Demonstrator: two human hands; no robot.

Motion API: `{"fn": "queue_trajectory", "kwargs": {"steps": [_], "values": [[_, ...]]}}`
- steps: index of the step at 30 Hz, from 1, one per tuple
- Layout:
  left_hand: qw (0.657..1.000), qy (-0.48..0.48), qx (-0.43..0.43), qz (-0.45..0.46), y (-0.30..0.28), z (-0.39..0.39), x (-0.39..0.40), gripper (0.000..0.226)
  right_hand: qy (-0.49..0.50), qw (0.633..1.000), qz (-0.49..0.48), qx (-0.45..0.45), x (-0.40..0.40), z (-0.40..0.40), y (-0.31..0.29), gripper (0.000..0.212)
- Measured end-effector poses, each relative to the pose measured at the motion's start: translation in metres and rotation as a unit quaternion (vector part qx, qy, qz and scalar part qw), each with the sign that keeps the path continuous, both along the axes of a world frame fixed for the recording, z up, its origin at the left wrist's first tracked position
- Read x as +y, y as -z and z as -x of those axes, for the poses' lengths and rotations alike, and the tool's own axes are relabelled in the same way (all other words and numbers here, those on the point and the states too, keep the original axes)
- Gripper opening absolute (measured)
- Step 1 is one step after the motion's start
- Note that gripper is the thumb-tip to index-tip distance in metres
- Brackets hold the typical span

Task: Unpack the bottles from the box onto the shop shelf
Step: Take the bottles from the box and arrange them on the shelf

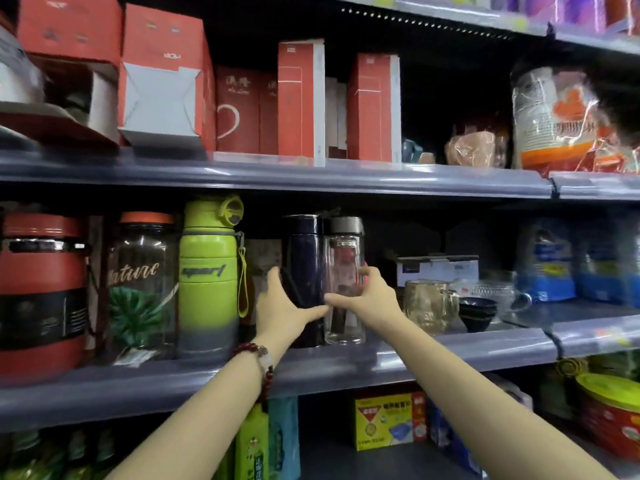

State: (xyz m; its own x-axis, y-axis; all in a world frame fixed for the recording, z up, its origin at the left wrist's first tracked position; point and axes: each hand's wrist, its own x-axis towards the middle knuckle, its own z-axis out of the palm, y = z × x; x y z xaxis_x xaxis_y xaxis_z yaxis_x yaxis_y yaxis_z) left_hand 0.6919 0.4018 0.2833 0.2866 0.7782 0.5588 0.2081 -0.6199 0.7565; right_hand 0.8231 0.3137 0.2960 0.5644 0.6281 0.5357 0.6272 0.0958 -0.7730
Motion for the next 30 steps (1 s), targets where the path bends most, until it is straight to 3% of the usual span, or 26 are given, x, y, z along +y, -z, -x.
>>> {"fn": "queue_trajectory", "kwargs": {"steps": [3,8,11,14,20,25,30], "values": [[1.0,0.014,0.022,0.002,0.0,0.004,0.015,0.115,0.011,1.0,-0.023,-0.015,0.005,-0.003,0.005,0.084],[0.975,0.194,0.009,0.111,-0.01,0.022,0.035,0.114,-0.021,1.0,-0.014,-0.007,0.005,-0.009,0.005,0.084],[0.976,0.19,0.017,0.106,-0.005,0.014,0.026,0.124,-0.022,0.999,-0.028,0.0,0.007,-0.006,0.009,0.083],[0.99,0.124,0.011,0.068,0.003,0.005,0.015,0.132,-0.035,0.999,-0.037,0.009,0.007,-0.004,0.012,0.081],[0.983,0.159,0.043,0.077,-0.007,0.027,0.017,0.128,-0.052,0.999,0.0,0.004,0.0,-0.007,0.008,0.094],[0.993,0.101,0.008,0.063,0.002,0.04,0.012,0.112,-0.088,0.996,0.001,0.026,-0.001,-0.001,0.01,0.106],[0.994,0.094,-0.005,0.055,0.002,0.047,0.009,0.104,-0.092,0.995,-0.01,0.042,0.002,0.007,0.012,0.097]]}}
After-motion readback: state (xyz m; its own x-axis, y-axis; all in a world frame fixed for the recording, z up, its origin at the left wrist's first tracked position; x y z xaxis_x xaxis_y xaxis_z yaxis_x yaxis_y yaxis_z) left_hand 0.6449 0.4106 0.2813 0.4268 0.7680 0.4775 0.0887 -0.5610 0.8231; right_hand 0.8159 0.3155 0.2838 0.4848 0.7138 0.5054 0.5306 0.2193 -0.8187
